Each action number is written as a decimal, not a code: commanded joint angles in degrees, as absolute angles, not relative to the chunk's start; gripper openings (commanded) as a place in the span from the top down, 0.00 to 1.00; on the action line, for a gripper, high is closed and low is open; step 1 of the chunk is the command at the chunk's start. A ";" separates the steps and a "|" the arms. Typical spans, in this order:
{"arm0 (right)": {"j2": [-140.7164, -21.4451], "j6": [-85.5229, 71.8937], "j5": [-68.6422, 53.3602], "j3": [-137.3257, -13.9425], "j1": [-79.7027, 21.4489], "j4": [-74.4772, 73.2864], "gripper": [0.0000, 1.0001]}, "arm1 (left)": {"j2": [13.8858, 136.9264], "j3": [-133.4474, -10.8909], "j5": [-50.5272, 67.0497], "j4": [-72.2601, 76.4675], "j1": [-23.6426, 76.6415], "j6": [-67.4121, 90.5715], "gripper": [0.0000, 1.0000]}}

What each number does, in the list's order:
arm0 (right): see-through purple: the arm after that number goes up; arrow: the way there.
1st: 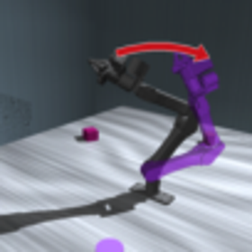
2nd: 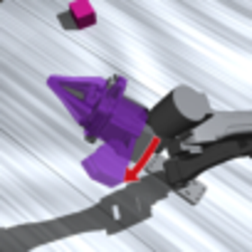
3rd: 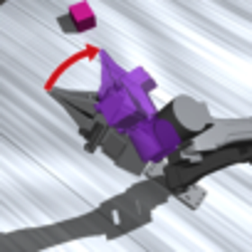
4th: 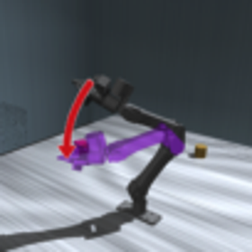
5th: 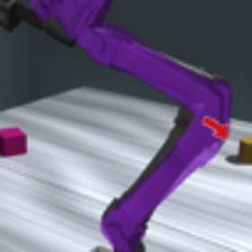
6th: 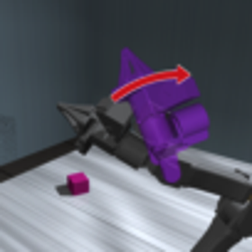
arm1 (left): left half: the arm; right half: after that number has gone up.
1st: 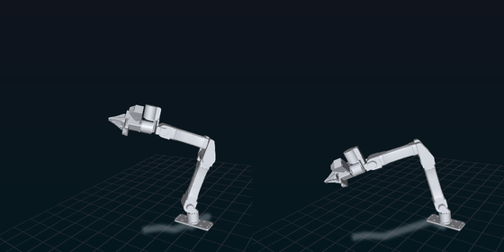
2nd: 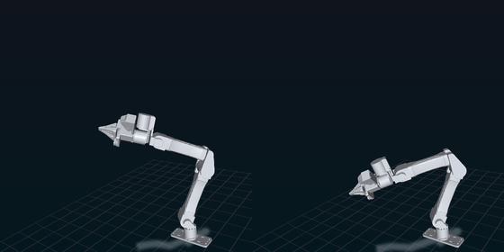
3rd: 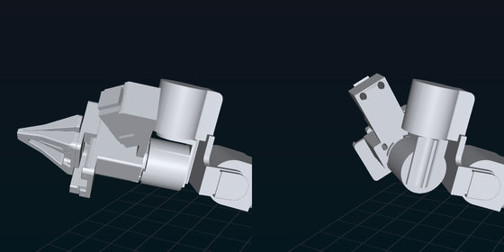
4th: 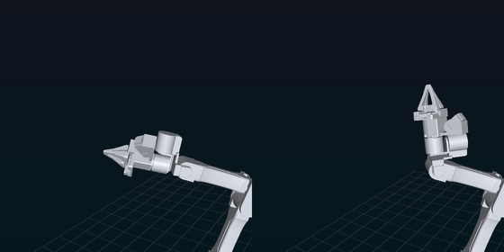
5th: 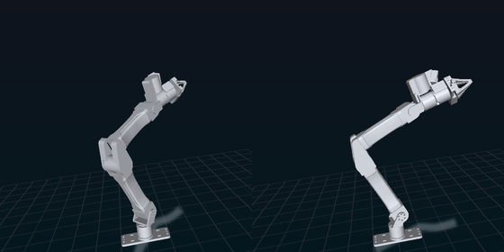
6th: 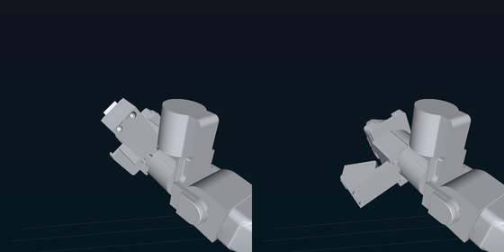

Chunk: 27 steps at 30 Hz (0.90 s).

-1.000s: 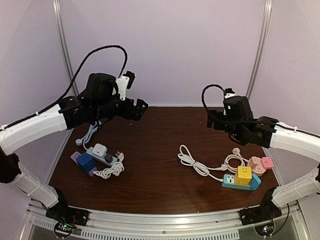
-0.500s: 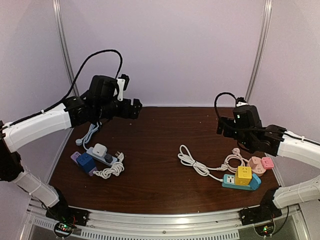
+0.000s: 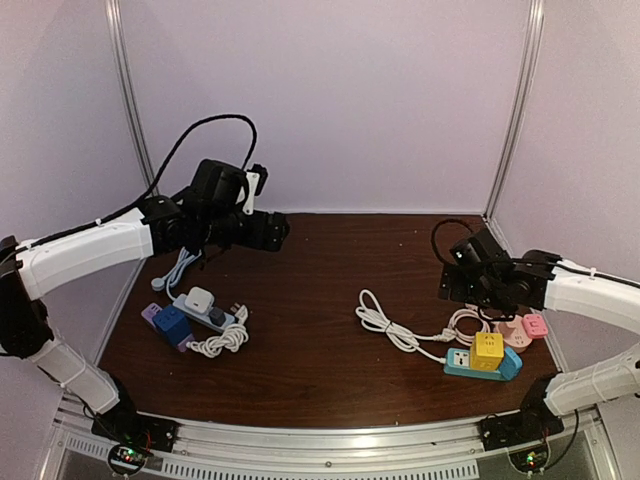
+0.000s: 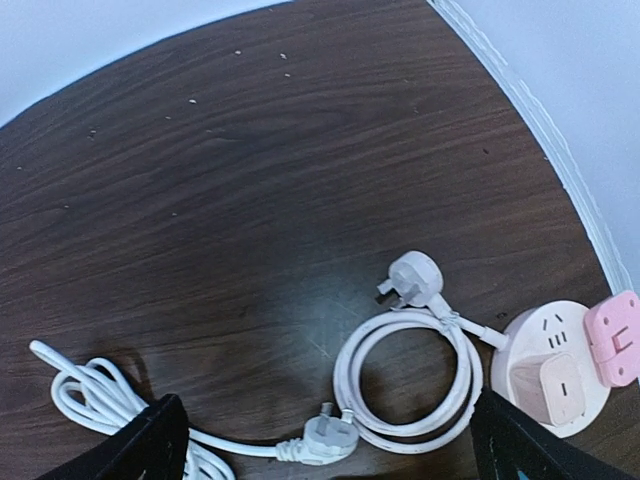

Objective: Pull the plug off the socket

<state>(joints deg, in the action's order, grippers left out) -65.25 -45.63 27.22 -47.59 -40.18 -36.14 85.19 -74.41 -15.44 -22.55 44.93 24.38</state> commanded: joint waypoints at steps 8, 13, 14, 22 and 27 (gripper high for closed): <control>-59.35 -56.97 21.09 -43.16 -25.40 -52.55 0.00 | 87.89 -76.63 -10.51 -20.99 44.60 26.45 0.02; -54.78 -54.40 10.35 -39.78 -17.52 -52.37 0.00 | 88.45 -76.89 -9.33 -20.16 44.62 26.50 0.02; -53.98 -53.99 8.90 -39.35 -17.08 -52.54 0.00 | 88.59 -77.01 -9.36 -20.20 44.63 26.54 0.02; -51.69 -53.54 -3.70 -35.89 -16.61 -49.19 0.00 | 89.94 -77.33 -8.33 -19.58 44.60 26.52 0.02; -52.66 -53.45 -8.34 -33.55 -16.89 -45.22 0.00 | 90.26 -77.13 -7.88 -19.24 44.64 26.78 0.02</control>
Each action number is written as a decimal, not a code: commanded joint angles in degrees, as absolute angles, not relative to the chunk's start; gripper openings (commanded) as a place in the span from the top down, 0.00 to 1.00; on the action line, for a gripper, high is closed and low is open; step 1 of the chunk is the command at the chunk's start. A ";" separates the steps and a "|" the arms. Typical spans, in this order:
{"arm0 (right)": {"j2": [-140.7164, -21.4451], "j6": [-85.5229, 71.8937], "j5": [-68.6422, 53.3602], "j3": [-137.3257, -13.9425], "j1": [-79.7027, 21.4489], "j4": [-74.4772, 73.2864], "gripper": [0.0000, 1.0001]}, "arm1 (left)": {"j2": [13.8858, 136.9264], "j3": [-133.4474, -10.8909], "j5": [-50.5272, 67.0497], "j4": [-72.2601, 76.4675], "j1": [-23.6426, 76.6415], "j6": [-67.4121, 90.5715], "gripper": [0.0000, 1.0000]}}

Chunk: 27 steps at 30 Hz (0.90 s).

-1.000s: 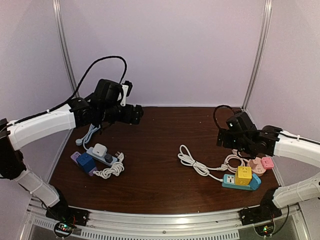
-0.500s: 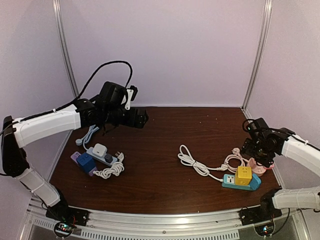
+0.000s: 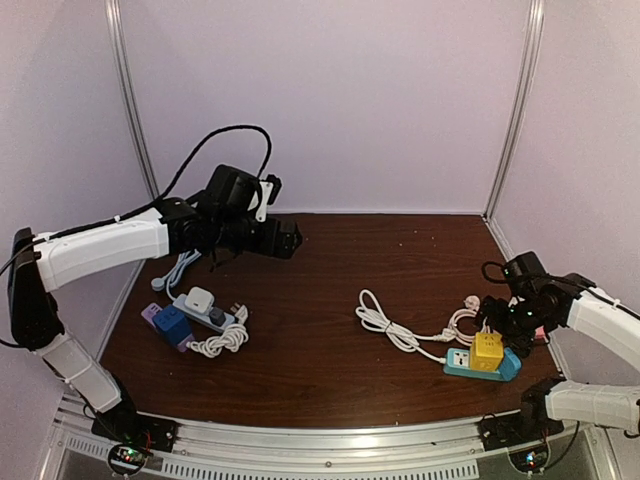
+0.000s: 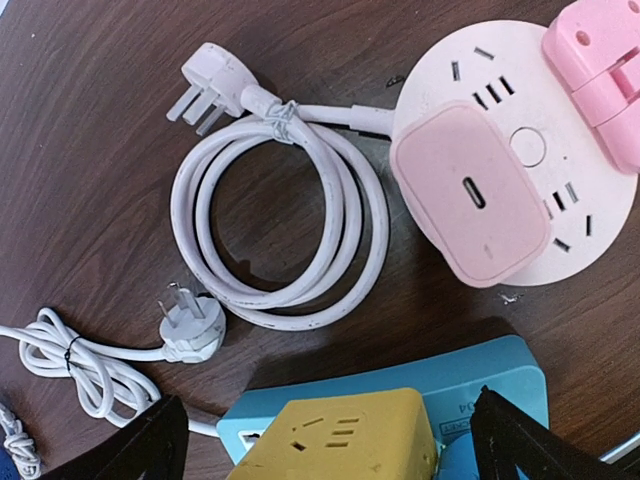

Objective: Pull the plug off the socket

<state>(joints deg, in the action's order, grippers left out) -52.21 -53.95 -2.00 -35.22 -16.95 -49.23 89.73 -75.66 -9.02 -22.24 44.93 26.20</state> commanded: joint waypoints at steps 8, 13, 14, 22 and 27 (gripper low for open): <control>-56.31 -61.43 -11.20 -31.50 -26.47 -35.42 0.00 | 91.08 -77.23 -6.76 -19.18 44.59 27.03 0.02; -65.21 -66.96 -9.88 -33.93 -35.07 -24.25 0.00 | 91.36 -77.20 -5.25 -19.73 44.57 27.32 0.02; -67.66 -67.44 -9.30 -35.44 -36.66 -21.44 0.00 | 91.37 -77.17 -5.21 -20.14 44.56 27.27 0.02; -89.34 -66.34 -7.21 -53.31 -44.83 -12.35 0.00 | 90.36 -75.06 -4.94 -22.77 44.56 26.77 0.02; -93.22 -60.47 -4.91 -58.72 -44.25 -15.54 0.00 | 89.77 -72.48 -0.11 -23.39 45.05 25.83 0.02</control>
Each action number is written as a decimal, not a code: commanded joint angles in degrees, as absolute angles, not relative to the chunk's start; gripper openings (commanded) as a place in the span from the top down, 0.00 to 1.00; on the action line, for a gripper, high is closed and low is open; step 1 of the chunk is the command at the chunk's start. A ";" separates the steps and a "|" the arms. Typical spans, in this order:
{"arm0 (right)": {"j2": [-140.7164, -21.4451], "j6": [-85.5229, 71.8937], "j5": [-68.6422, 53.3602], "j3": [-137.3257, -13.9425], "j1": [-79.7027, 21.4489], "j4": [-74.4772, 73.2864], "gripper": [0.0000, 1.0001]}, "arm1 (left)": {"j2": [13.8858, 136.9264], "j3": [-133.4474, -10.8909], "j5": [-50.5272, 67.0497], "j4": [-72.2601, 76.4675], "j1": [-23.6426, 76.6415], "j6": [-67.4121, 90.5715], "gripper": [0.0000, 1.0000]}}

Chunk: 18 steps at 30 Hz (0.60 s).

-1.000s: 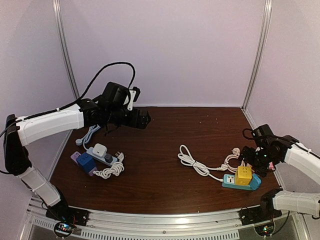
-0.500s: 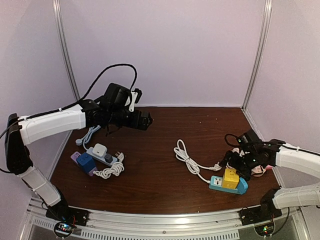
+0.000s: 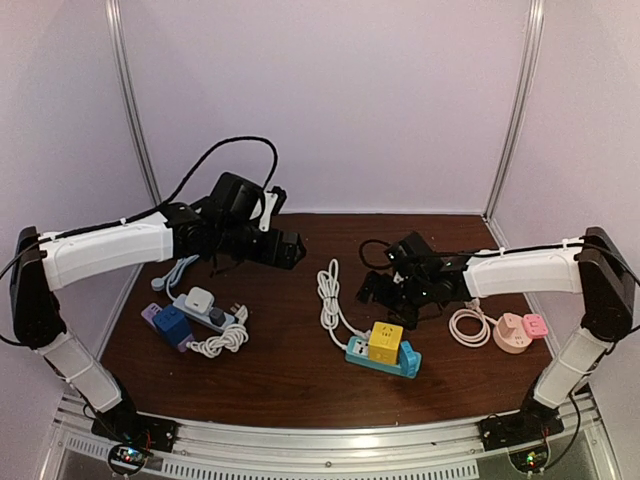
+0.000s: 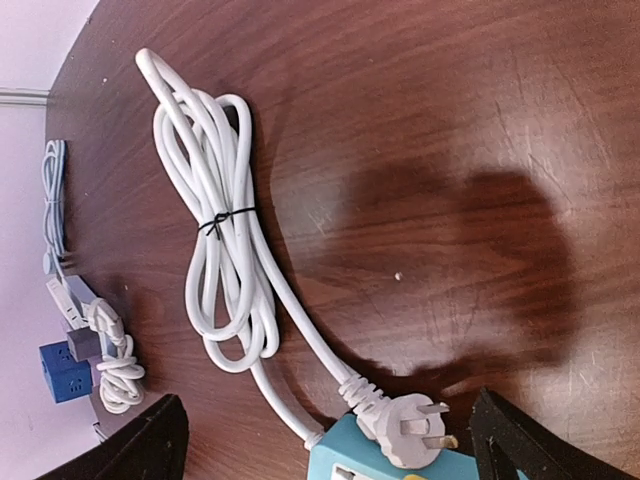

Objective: Pull the plug off the socket

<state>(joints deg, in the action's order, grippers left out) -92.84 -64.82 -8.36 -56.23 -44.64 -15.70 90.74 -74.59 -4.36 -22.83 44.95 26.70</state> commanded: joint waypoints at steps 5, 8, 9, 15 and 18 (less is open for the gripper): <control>-87.56 -51.41 -1.69 -57.79 -43.56 -20.81 0.00 | 90.15 -70.96 3.09 -24.19 47.59 24.86 0.02; -81.14 -46.60 -1.16 -53.87 -43.67 -21.89 0.00 | 91.28 -70.96 4.31 -24.26 49.67 24.64 0.02; -78.96 -45.51 -0.96 -52.67 -43.77 -22.68 0.00 | 91.86 -71.20 4.55 -24.26 50.26 24.55 0.02; -65.63 -40.59 -1.47 -44.90 -46.51 -26.65 0.03 | 96.53 -74.25 5.77 -24.30 53.25 24.33 0.02; -61.59 -37.72 -1.82 -43.18 -49.96 -29.21 0.04 | 98.29 -76.24 5.89 -24.53 54.12 24.54 0.02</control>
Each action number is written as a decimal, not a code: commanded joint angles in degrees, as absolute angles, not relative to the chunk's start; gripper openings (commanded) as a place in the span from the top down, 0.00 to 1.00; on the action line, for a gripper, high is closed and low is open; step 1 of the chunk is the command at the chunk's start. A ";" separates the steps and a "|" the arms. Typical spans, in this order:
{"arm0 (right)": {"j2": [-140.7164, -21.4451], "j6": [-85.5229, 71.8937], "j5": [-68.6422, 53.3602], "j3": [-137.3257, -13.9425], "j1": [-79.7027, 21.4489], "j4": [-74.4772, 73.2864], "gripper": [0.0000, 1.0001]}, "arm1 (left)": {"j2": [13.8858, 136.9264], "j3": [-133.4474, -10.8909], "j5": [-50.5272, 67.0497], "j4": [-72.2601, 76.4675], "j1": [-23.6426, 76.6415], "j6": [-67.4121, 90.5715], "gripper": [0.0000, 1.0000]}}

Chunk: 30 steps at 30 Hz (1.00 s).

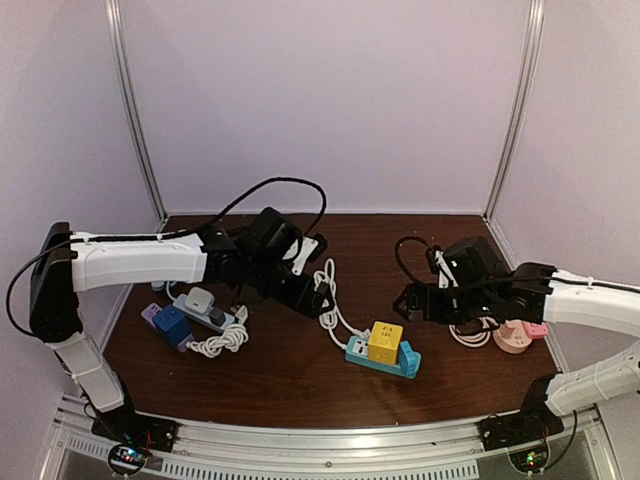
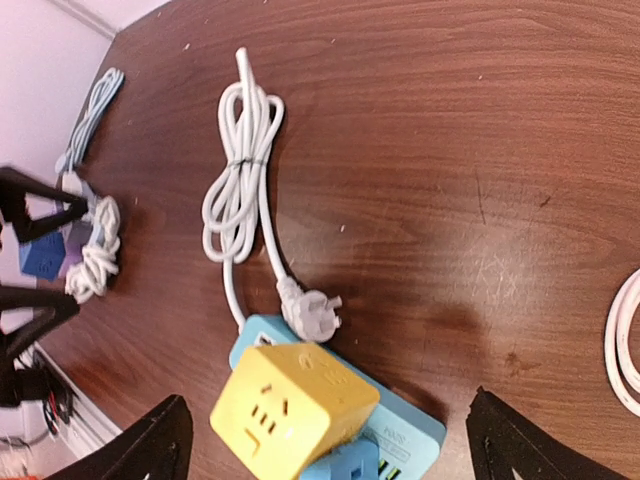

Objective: Pull the plug off the socket

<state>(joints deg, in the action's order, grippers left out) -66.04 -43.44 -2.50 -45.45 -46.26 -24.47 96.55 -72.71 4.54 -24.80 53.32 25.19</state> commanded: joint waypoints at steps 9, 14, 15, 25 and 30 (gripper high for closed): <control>-57.09 -35.93 3.40 -40.08 -60.50 -32.61 0.11 | 102.93 -80.59 5.86 -25.84 55.72 26.14 0.02; -61.70 -36.14 8.94 -39.56 -66.30 -32.86 0.18 | 103.40 -81.36 5.18 -26.09 55.77 26.61 0.02; -62.83 -36.38 9.74 -39.64 -67.44 -32.56 0.19 | 103.44 -81.45 5.02 -26.17 55.70 26.63 0.02; -69.61 -41.51 16.15 -39.37 -68.55 -31.24 0.45 | 103.33 -81.04 3.77 -26.34 55.79 26.78 0.02; -73.61 -43.21 17.35 -40.41 -68.64 -28.32 0.61 | 103.28 -81.38 2.33 -26.28 55.68 27.49 0.02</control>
<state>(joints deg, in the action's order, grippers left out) -71.09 -40.97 13.54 -39.72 -68.29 -31.03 103.09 -79.57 4.05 -27.09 55.55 26.63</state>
